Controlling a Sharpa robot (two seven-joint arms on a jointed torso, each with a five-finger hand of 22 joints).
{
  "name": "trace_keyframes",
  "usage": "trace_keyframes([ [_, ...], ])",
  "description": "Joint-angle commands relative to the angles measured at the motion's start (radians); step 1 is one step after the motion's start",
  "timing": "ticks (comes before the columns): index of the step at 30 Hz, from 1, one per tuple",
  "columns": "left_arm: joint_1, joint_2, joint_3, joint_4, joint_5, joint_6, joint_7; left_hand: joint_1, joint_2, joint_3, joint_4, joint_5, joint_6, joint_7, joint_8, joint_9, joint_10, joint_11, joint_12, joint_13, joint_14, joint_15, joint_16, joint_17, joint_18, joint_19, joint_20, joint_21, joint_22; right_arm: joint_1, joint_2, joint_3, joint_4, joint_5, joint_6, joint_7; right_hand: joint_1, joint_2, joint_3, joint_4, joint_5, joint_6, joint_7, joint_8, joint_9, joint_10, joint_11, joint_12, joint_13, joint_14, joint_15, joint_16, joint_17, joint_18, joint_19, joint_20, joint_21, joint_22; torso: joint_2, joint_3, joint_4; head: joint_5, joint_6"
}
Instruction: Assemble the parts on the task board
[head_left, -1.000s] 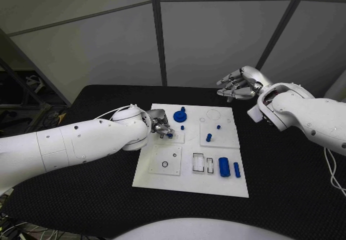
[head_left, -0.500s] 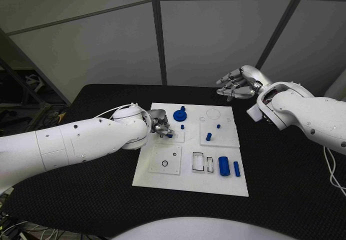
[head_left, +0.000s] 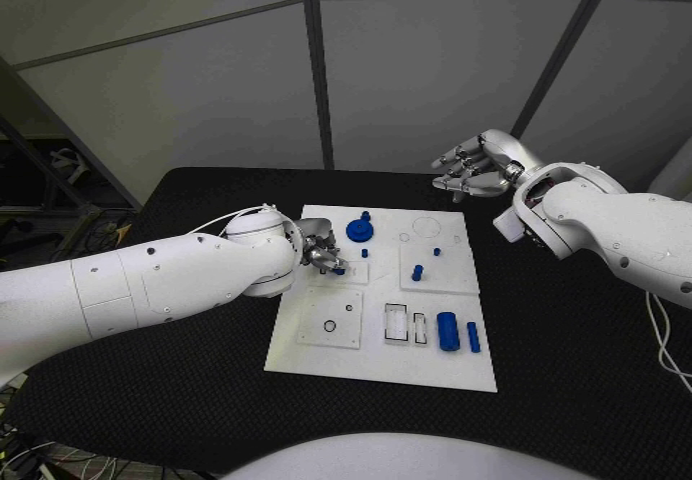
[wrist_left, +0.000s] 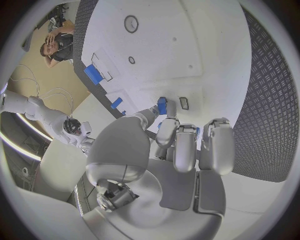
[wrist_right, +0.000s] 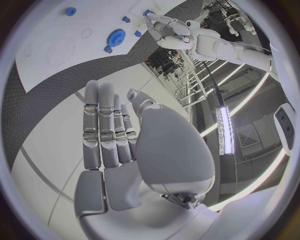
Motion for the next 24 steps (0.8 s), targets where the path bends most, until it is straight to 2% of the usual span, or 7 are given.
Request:
trace_keyframes([
  [1,-0.005,0.003,-0.004,-0.006,0.005,0.043,-0.006,-0.014,0.000,0.134,-0.124,0.006,-0.005,-0.004,0.009,0.005,0.006,-0.002,-0.002,0.000,0.060,-0.005,0.003,0.135,0.004,0.006,-0.002,0.001,0.073,0.002,0.001,0.001,0.000,-0.002,0.007,0.002,-0.009,0.001,-0.007,0.000,0.006,0.007,0.003,-0.002,0.002,-0.009,-0.002,0.004,-0.001,-0.003,0.001,-0.003,0.001,0.003,0.002,0.008,-0.007,-0.001,0.000,0.0003,0.0000,0.000,-0.002],
  [6,-0.005,0.006,-0.004,-0.014,0.009,0.055,-0.007,-0.042,-0.008,0.140,-0.114,0.005,0.001,-0.010,0.019,0.016,0.009,-0.005,-0.001,0.000,0.061,-0.008,0.006,0.138,0.003,0.008,-0.004,0.002,0.077,0.002,0.002,0.001,-0.001,-0.002,0.007,0.002,-0.009,0.001,-0.007,0.000,0.006,0.007,0.003,-0.002,0.002,-0.010,-0.002,0.004,-0.001,-0.004,0.001,-0.004,0.001,0.003,0.001,0.008,-0.008,-0.002,0.000,0.0007,-0.0007,0.001,-0.003],
  [12,-0.004,0.012,-0.004,-0.025,0.010,0.070,-0.008,-0.098,-0.034,0.138,-0.095,0.039,0.023,-0.022,0.031,0.027,0.017,-0.015,0.005,0.005,0.064,-0.015,0.012,0.146,0.001,0.015,-0.009,0.007,0.087,0.002,0.003,0.001,-0.002,-0.002,0.008,0.002,-0.014,0.000,-0.011,0.003,0.006,0.007,0.004,-0.002,0.002,-0.016,0.000,0.004,-0.003,-0.008,0.003,-0.008,0.002,0.003,-0.001,0.009,-0.013,-0.004,0.000,0.0008,-0.0002,0.000,-0.005],
  [17,-0.004,0.018,-0.004,-0.037,0.011,0.074,-0.008,-0.144,-0.050,0.129,-0.076,0.040,0.037,-0.028,0.040,0.034,0.022,-0.021,0.008,0.008,0.065,-0.020,0.012,0.147,0.000,0.018,-0.014,0.009,0.092,0.002,0.005,0.000,-0.004,-0.002,0.009,0.002,-0.017,0.000,-0.013,0.005,0.006,0.007,0.005,-0.002,0.001,-0.019,0.001,0.004,-0.004,-0.010,0.004,-0.010,0.002,0.003,-0.002,0.010,-0.016,-0.006,0.000,0.0006,-0.0005,-0.001,-0.006],
  [24,-0.003,0.024,-0.004,-0.049,0.011,0.069,-0.008,-0.168,-0.055,0.120,-0.063,0.038,0.041,-0.030,0.043,0.037,0.022,-0.022,0.008,0.007,0.065,-0.021,0.012,0.147,0.000,0.018,-0.016,0.009,0.093,0.002,0.004,0.000,-0.005,-0.002,0.010,0.001,-0.024,0.001,-0.017,0.011,0.009,0.006,0.005,-0.002,0.001,-0.023,0.002,0.004,-0.006,-0.012,0.006,-0.013,0.002,0.003,-0.003,0.012,-0.022,-0.010,0.000,0.0003,-0.0004,-0.001,-0.007],
])
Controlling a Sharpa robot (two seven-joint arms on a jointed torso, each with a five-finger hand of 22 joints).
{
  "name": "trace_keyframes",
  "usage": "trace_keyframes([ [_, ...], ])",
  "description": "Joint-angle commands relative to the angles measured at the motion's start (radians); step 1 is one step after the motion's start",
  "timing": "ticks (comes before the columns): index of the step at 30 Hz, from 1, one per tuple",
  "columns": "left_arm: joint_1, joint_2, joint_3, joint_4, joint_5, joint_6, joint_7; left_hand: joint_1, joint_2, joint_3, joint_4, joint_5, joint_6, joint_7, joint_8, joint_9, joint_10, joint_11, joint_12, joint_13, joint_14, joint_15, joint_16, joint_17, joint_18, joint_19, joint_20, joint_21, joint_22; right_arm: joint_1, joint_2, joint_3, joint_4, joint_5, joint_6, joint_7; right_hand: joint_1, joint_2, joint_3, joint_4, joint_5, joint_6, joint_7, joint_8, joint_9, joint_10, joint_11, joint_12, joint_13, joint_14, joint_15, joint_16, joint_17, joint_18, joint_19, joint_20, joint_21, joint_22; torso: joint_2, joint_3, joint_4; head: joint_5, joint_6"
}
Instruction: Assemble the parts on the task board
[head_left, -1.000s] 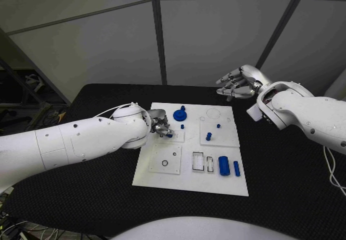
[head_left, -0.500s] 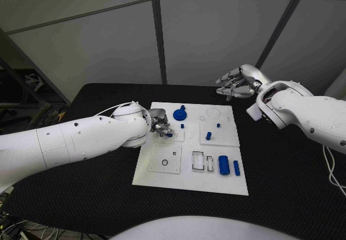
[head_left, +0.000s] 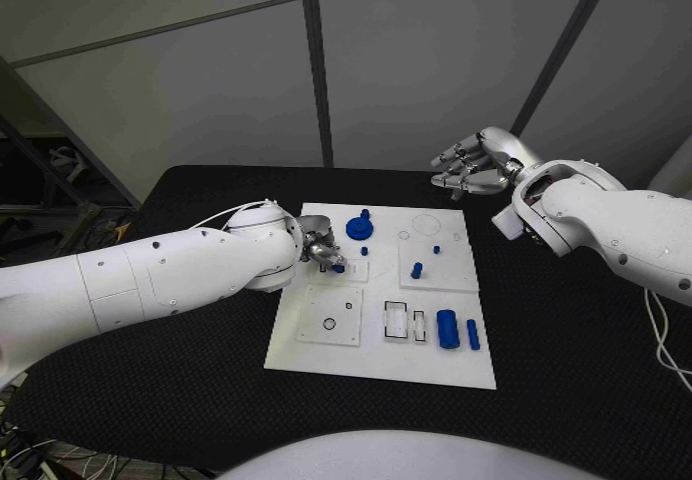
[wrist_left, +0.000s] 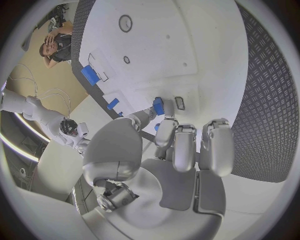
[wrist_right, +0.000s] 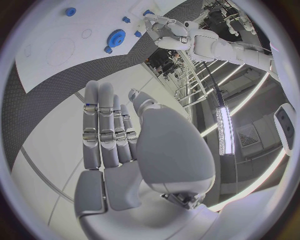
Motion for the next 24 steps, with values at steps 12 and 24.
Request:
trace_keyframes([
  [12,-0.006,0.014,-0.005,-0.012,0.005,0.035,-0.008,-0.042,-0.008,-0.021,0.024,-0.005,0.014,-0.002,0.009,0.004,0.008,-0.007,0.007,0.004,0.073,-0.008,0.007,0.148,-0.001,0.009,-0.006,0.007,0.098,0.002,0.002,0.000,-0.003,0.000,0.009,0.002,-0.018,0.001,-0.009,0.005,0.007,0.002,0.003,-0.002,0.001,-0.009,0.001,0.005,-0.002,-0.009,0.003,-0.005,0.002,0.003,0.000,0.009,-0.011,-0.004,0.000,0.0001,0.0003,-0.002,-0.002],
  [24,-0.006,0.020,-0.005,-0.013,0.007,0.040,-0.007,-0.065,-0.021,-0.044,0.036,-0.004,0.017,-0.004,0.013,0.008,0.010,-0.008,0.009,0.006,0.073,-0.009,0.007,0.148,-0.002,0.011,-0.007,0.008,0.101,0.002,0.005,0.000,-0.005,0.000,0.013,0.002,-0.021,0.001,-0.011,0.007,0.009,0.002,0.003,-0.002,0.001,-0.009,0.001,0.006,-0.002,-0.010,0.003,-0.006,0.002,0.003,0.001,0.010,-0.012,-0.005,0.000,-0.0002,0.0008,-0.004,-0.004],
])
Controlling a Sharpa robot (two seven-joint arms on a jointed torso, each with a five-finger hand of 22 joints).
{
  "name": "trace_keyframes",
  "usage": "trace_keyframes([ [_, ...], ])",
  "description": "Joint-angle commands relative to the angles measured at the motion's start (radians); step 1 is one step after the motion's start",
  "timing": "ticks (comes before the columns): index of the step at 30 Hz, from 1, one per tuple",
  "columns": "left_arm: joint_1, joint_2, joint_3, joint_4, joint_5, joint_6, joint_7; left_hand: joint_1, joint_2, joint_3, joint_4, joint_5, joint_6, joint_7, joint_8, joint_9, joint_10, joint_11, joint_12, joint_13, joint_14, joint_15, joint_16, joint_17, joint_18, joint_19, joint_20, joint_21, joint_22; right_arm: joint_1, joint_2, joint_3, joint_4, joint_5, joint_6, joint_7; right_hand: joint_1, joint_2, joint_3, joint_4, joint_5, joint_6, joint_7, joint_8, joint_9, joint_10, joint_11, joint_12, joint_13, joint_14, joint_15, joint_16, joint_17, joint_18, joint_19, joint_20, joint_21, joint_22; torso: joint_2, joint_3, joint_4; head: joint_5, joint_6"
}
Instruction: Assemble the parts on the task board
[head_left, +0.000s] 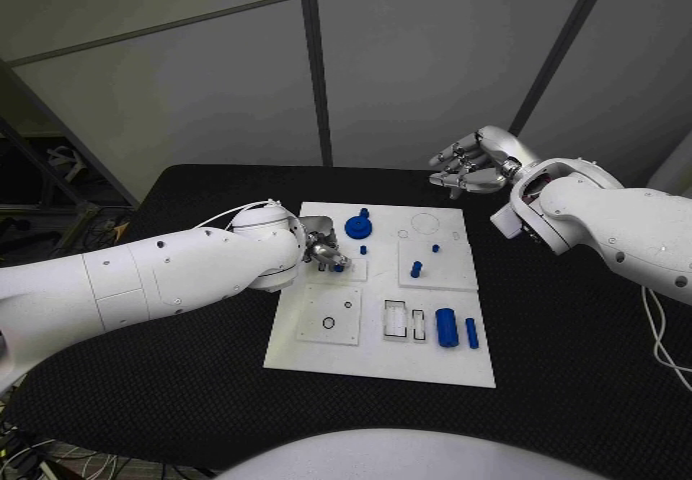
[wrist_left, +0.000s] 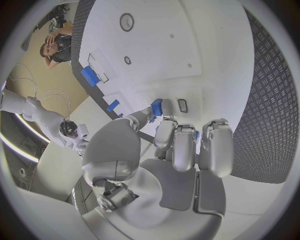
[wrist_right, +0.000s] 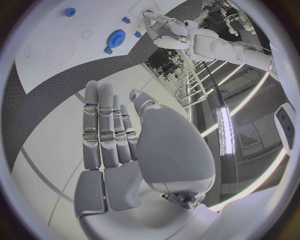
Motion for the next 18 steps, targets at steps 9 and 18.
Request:
trace_keyframes([
  [9,-0.003,0.002,-0.003,-0.009,0.006,0.027,-0.005,-0.039,-0.005,-0.030,0.019,-0.005,0.009,0.000,-0.001,0.003,-0.001,0.000,-0.001,-0.006,0.070,-0.006,0.006,0.148,-0.001,0.001,0.000,0.000,0.098,0.002,0.002,0.000,0.001,0.000,0.008,0.004,-0.012,-0.003,-0.006,0.002,0.006,0.001,0.003,-0.002,0.001,-0.008,-0.002,0.006,-0.002,-0.007,0.000,-0.007,0.002,0.003,0.001,0.010,-0.006,-0.003,0.000,-0.0002,0.0005,-0.002,-0.002],
  [18,-0.003,0.001,-0.003,-0.013,0.006,0.017,-0.005,-0.091,-0.018,-0.131,0.065,-0.009,0.012,0.004,0.002,0.008,-0.002,0.003,-0.002,-0.008,0.070,-0.003,0.006,0.148,0.000,-0.001,0.002,-0.004,0.096,0.002,0.000,0.000,0.002,0.000,0.007,0.005,-0.014,-0.003,-0.008,0.004,0.006,0.000,0.003,-0.003,0.001,-0.009,-0.001,0.007,-0.003,-0.008,0.001,-0.008,0.002,0.003,0.000,0.011,-0.009,-0.004,0.000,-0.0007,0.0003,-0.002,0.000],
])
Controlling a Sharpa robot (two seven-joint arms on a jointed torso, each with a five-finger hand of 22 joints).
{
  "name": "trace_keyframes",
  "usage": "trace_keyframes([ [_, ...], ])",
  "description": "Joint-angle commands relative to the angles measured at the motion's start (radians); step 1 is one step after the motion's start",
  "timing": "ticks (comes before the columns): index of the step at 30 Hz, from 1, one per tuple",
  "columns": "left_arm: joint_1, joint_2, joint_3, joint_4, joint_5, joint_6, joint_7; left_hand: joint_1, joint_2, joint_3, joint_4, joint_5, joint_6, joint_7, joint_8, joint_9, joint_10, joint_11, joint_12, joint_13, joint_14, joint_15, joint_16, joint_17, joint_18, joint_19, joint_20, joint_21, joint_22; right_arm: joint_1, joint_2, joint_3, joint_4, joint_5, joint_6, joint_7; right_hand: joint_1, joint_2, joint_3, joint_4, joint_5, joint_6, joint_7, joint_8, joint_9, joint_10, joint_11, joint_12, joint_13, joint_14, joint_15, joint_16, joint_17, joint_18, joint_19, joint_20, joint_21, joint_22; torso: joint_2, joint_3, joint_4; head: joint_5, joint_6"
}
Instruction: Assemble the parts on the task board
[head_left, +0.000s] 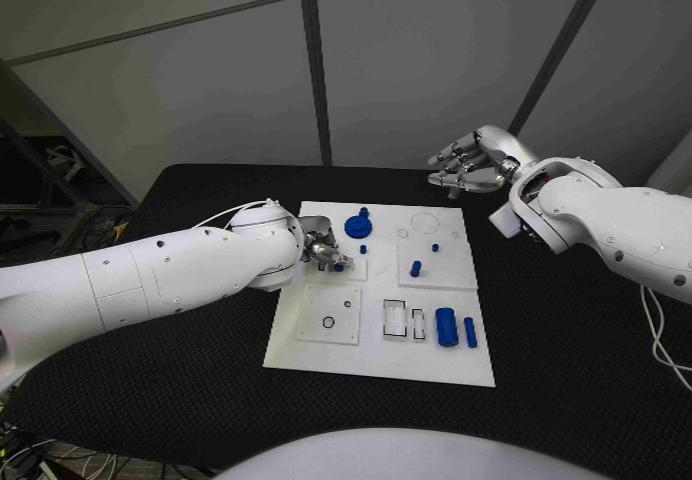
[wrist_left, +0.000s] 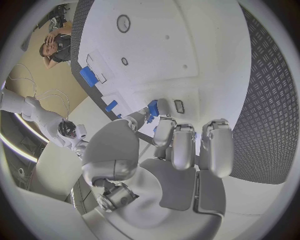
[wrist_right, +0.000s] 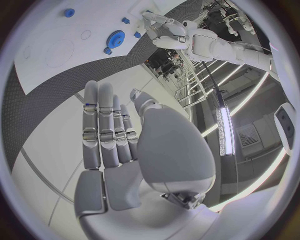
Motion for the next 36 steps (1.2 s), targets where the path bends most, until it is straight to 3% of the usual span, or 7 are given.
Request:
trace_keyframes([
  [1,-0.002,-0.001,-0.002,-0.001,0.003,0.011,-0.005,-0.012,-0.003,-0.027,0.009,-0.004,0.006,0.002,0.001,0.002,-0.002,0.004,-0.002,0.000,0.070,-0.003,0.006,0.148,0.000,-0.001,0.002,-0.004,0.096,0.002,-0.001,0.001,0.002,0.000,0.005,0.005,-0.010,0.001,-0.005,0.001,0.006,0.000,0.003,-0.003,0.001,-0.006,0.003,0.007,-0.001,-0.008,0.001,-0.004,0.001,0.003,0.001,0.004,-0.005,-0.002,0.000,-0.0003,-0.0004,0.000,0.002],
  [9,-0.002,-0.005,0.001,0.007,0.006,-0.010,-0.006,-0.017,0.000,-0.169,0.064,-0.002,0.001,-0.001,-0.001,0.007,-0.002,0.004,0.002,0.002,0.070,-0.004,0.005,0.149,-0.001,0.003,0.000,-0.003,0.103,0.002,-0.001,0.001,-0.001,0.000,0.006,0.006,-0.010,0.001,-0.006,0.002,0.006,-0.001,0.003,-0.003,0.001,-0.007,0.003,0.007,-0.001,-0.009,0.001,-0.005,0.002,0.003,0.000,0.004,-0.007,-0.003,0.000,-0.0002,-0.0003,-0.003,0.003],
  [13,-0.003,-0.007,0.015,0.010,0.007,-0.017,-0.006,-0.005,0.009,-0.213,0.081,0.000,-0.002,0.001,0.000,0.009,-0.003,0.003,0.001,0.000,0.070,-0.004,0.005,0.149,0.000,0.003,0.000,-0.005,0.103,0.002,0.001,0.001,-0.002,0.000,0.007,0.006,-0.010,0.001,-0.006,0.002,0.006,-0.001,0.003,-0.003,0.001,-0.007,0.003,0.007,-0.001,-0.009,0.001,-0.005,0.002,0.003,0.000,0.004,-0.007,-0.003,0.001,-0.0003,-0.0010,-0.004,0.003],
  [22,-0.003,-0.016,0.063,0.022,0.007,-0.017,-0.007,0.005,0.015,-0.235,0.090,0.001,-0.003,0.001,0.000,0.011,-0.004,0.003,0.001,-0.001,0.070,-0.004,0.005,0.149,0.000,0.002,0.001,-0.005,0.103,0.002,0.001,0.000,-0.006,0.000,0.008,0.007,-0.010,0.001,-0.006,0.002,0.006,-0.001,0.003,-0.003,0.001,-0.007,0.003,0.007,-0.001,-0.009,0.001,-0.005,0.002,0.003,0.000,0.004,-0.007,-0.003,0.000,0.0001,-0.0004,-0.004,0.004],
  [29,0.000,-0.032,0.108,0.034,0.006,0.033,-0.008,0.047,0.032,-0.287,0.102,0.005,-0.008,0.002,0.000,0.013,-0.011,0.004,-0.006,-0.010,0.069,-0.003,0.002,0.147,0.002,-0.004,0.001,-0.014,0.096,0.002,0.001,0.000,-0.009,0.002,0.007,0.006,-0.009,0.002,-0.006,0.002,0.006,-0.001,0.003,-0.003,0.001,-0.008,0.002,0.008,-0.002,-0.010,0.001,-0.006,0.002,0.003,0.000,0.004,-0.008,-0.004,0.000,0.0001,0.0007,-0.006,0.005],
  [32,0.009,-0.036,0.124,0.025,0.002,0.075,-0.010,0.075,0.044,-0.309,0.102,0.006,-0.022,0.009,-0.011,0.009,-0.026,0.010,-0.024,-0.028,0.063,0.002,-0.012,0.134,0.007,-0.018,0.005,-0.031,0.079,0.002,0.001,0.000,-0.010,0.002,0.007,0.006,-0.009,0.002,-0.006,0.002,0.006,-0.001,0.003,-0.003,0.001,-0.008,0.002,0.008,-0.002,-0.010,0.001,-0.006,0.002,0.003,0.000,0.005,-0.009,-0.004,0.000,0.0001,0.0008,-0.007,0.007],
  [36,0.033,-0.029,0.134,-0.017,-0.003,0.108,-0.010,0.119,0.064,-0.337,0.101,0.009,-0.049,0.025,-0.048,-0.018,-0.052,0.024,-0.056,-0.061,0.058,0.013,-0.021,0.125,0.011,-0.029,0.014,-0.046,0.066,0.002,0.001,0.000,-0.011,0.002,0.008,0.006,-0.009,0.002,-0.006,0.002,0.006,-0.001,0.003,-0.003,0.001,-0.008,0.003,0.008,-0.002,-0.010,0.001,-0.006,0.002,0.003,0.001,0.005,-0.009,-0.004,0.000,0.0002,-0.0004,-0.005,0.012],
])
